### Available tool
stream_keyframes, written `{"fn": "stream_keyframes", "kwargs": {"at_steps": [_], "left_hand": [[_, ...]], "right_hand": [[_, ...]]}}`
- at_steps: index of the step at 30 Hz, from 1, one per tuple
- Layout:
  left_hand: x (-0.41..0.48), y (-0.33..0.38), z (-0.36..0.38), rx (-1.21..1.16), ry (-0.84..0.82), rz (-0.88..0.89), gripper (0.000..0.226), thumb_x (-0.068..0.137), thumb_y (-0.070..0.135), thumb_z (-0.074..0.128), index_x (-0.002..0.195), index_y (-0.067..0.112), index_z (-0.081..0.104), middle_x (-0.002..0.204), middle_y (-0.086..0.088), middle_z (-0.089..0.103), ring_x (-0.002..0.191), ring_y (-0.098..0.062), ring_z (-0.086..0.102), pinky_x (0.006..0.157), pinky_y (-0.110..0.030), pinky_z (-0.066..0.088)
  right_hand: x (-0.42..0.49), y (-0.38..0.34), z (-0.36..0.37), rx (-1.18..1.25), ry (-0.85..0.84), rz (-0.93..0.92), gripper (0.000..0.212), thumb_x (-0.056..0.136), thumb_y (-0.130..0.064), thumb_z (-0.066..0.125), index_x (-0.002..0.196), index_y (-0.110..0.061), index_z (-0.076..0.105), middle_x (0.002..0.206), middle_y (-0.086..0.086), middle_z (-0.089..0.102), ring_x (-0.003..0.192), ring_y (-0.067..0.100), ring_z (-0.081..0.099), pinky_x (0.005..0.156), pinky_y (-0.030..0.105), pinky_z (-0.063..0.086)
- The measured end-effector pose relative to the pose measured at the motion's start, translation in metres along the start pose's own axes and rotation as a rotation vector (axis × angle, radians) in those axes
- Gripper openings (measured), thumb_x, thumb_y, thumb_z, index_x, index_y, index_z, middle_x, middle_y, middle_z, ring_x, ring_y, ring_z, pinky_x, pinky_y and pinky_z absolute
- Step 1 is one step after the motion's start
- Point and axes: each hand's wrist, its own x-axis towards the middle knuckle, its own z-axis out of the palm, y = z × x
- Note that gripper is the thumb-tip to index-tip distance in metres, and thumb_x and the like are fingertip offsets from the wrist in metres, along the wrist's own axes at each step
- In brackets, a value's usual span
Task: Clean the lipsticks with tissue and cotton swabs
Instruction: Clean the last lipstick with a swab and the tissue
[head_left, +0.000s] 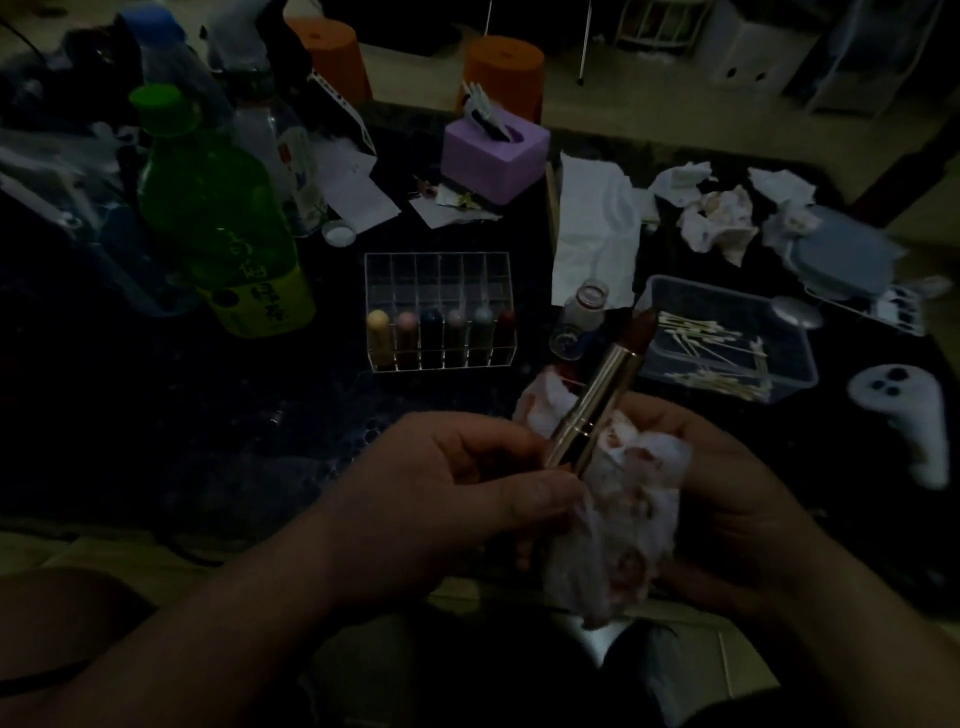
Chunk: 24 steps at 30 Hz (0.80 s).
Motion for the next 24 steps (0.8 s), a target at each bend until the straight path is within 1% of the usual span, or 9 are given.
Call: {"fn": "stream_keyframes", "kwargs": {"at_steps": [1,4,7,10,14,17,20,22,24], "left_hand": [[0.000,0.001,-0.001,-0.008,-0.009,-0.019,0.018,0.078,0.024,0.080,0.093,0.015,0.080,0.090,-0.007,0.077,0.078,-0.018,0.073,0.070,-0.026,0.056],[0.002,0.003,-0.001,-0.008,-0.022,-0.041,0.021,0.076,0.025,0.078,0.095,0.015,0.079,0.095,-0.007,0.078,0.085,-0.018,0.075,0.073,-0.024,0.056],[0.003,0.004,-0.001,-0.017,-0.005,-0.036,0.024,0.071,0.020,0.074,0.092,0.012,0.078,0.091,-0.005,0.078,0.082,-0.015,0.075,0.070,-0.022,0.056],[0.001,0.001,-0.001,0.041,-0.010,-0.035,0.023,0.072,0.024,0.073,0.093,0.016,0.078,0.094,-0.003,0.078,0.088,-0.017,0.075,0.075,-0.026,0.058],[0.001,-0.003,0.000,0.045,-0.046,-0.039,0.022,0.081,0.030,0.072,0.096,0.014,0.078,0.094,-0.005,0.078,0.082,-0.018,0.073,0.074,-0.031,0.058],[0.001,-0.005,0.000,0.011,-0.061,-0.056,0.025,0.083,0.032,0.070,0.097,0.012,0.077,0.095,-0.006,0.077,0.082,-0.019,0.071,0.073,-0.031,0.058],[0.000,-0.003,-0.001,-0.271,-0.201,-0.142,0.021,0.090,0.024,0.069,0.096,0.006,0.076,0.096,-0.016,0.072,0.083,-0.025,0.068,0.073,-0.035,0.057],[0.001,-0.003,-0.002,-0.362,-0.261,-0.171,0.026,0.093,0.022,0.064,0.101,-0.001,0.073,0.099,-0.023,0.069,0.084,-0.029,0.068,0.073,-0.036,0.057],[0.002,-0.002,-0.003,-0.305,-0.208,-0.169,0.030,0.090,0.021,0.066,0.100,-0.006,0.071,0.095,-0.024,0.071,0.079,-0.030,0.070,0.068,-0.034,0.058]], "right_hand": [[-0.005,0.009,0.003,0.049,-0.172,-0.059,0.070,0.062,-0.020,0.090,0.114,0.014,0.057,0.100,0.024,0.069,0.086,0.031,0.070,0.077,0.040,0.059],[0.001,0.003,-0.007,-0.006,-0.124,-0.057,0.059,0.065,-0.019,0.088,0.108,0.013,0.062,0.091,0.020,0.071,0.079,0.027,0.071,0.070,0.035,0.058],[-0.001,0.011,-0.011,0.006,-0.158,-0.096,0.046,0.067,-0.021,0.087,0.105,-0.001,0.072,0.093,0.016,0.073,0.080,0.024,0.072,0.071,0.033,0.059],[0.000,0.008,-0.010,0.026,-0.209,-0.110,0.038,0.075,-0.016,0.080,0.110,-0.005,0.072,0.099,0.014,0.074,0.086,0.023,0.073,0.075,0.032,0.058],[0.001,0.011,-0.013,-0.035,-0.153,-0.115,0.041,0.069,-0.020,0.085,0.106,-0.005,0.073,0.094,0.014,0.072,0.081,0.024,0.071,0.073,0.034,0.059],[0.002,0.012,-0.011,0.006,-0.169,-0.123,0.036,0.076,-0.015,0.077,0.110,-0.003,0.072,0.098,0.015,0.073,0.084,0.023,0.073,0.072,0.033,0.059],[0.001,0.008,-0.005,-0.030,-0.209,-0.125,0.033,0.077,-0.021,0.077,0.107,-0.008,0.075,0.092,0.011,0.075,0.078,0.017,0.073,0.070,0.026,0.059],[0.002,0.007,-0.002,-0.044,-0.196,-0.107,0.040,0.075,-0.026,0.080,0.109,-0.005,0.074,0.087,0.016,0.072,0.068,0.024,0.069,0.063,0.027,0.058],[0.002,0.010,-0.002,-0.030,-0.158,-0.092,0.048,0.078,-0.023,0.077,0.117,0.003,0.067,0.090,0.026,0.063,0.066,0.034,0.059,0.062,0.034,0.054]]}}
